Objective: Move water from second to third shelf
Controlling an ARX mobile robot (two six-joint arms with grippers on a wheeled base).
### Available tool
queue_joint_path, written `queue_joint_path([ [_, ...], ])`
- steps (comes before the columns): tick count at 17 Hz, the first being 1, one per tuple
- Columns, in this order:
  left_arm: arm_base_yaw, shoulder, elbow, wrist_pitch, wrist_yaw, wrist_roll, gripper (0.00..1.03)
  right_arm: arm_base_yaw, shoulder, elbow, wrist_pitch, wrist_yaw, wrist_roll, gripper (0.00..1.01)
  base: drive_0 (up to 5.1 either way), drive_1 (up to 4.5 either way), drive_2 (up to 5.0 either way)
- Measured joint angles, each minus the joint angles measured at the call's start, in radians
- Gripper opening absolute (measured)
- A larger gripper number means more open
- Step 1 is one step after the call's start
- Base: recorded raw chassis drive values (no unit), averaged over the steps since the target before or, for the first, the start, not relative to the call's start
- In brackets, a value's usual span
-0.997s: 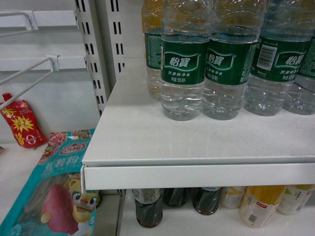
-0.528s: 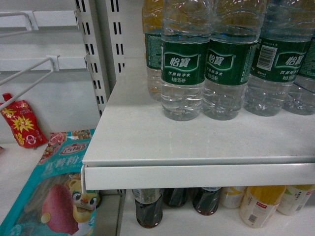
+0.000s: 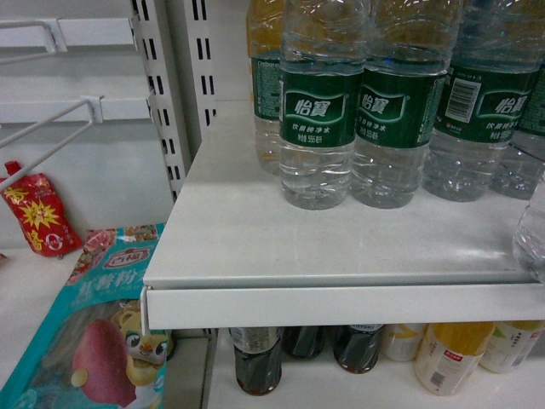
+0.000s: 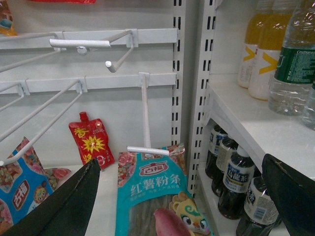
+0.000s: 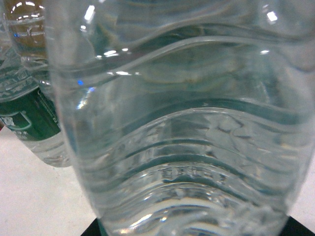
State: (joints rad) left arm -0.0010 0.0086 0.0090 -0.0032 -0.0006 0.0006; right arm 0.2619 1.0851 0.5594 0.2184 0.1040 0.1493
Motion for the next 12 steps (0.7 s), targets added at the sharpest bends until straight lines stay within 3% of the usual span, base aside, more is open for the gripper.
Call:
queue_joint_path([
  [2,0.0,0.0,0.0,0.0,0.0,0.0,0.98,0.034,0.142,0.079,0.05,0.027,0.0,0.4,0.0,0.0,0.0],
  [4,0.0,0.0,0.0,0.0,0.0,0.0,0.98,0.031,0.227,0.139,0.066,0.03,-0.001,0.4,0.0,0.0,0.0],
  [10,0.0,0.0,0.0,0.0,0.0,0.0,0.98,0.026,0.244,0.148,0.075,0.031,-0.001,0.4,0.0,0.0,0.0],
  [11,0.0,0.0,0.0,0.0,0.0,0.0,0.98,0.025,0.244,0.148,0.075,0.03,-0.001,0.41,0.0,0.0,0.0],
  [12,0.0,0.0,0.0,0.0,0.0,0.0,0.98,0.024,0.244,0.148,0.075,0.029,0.0,0.5,0.0,0.0,0.0],
])
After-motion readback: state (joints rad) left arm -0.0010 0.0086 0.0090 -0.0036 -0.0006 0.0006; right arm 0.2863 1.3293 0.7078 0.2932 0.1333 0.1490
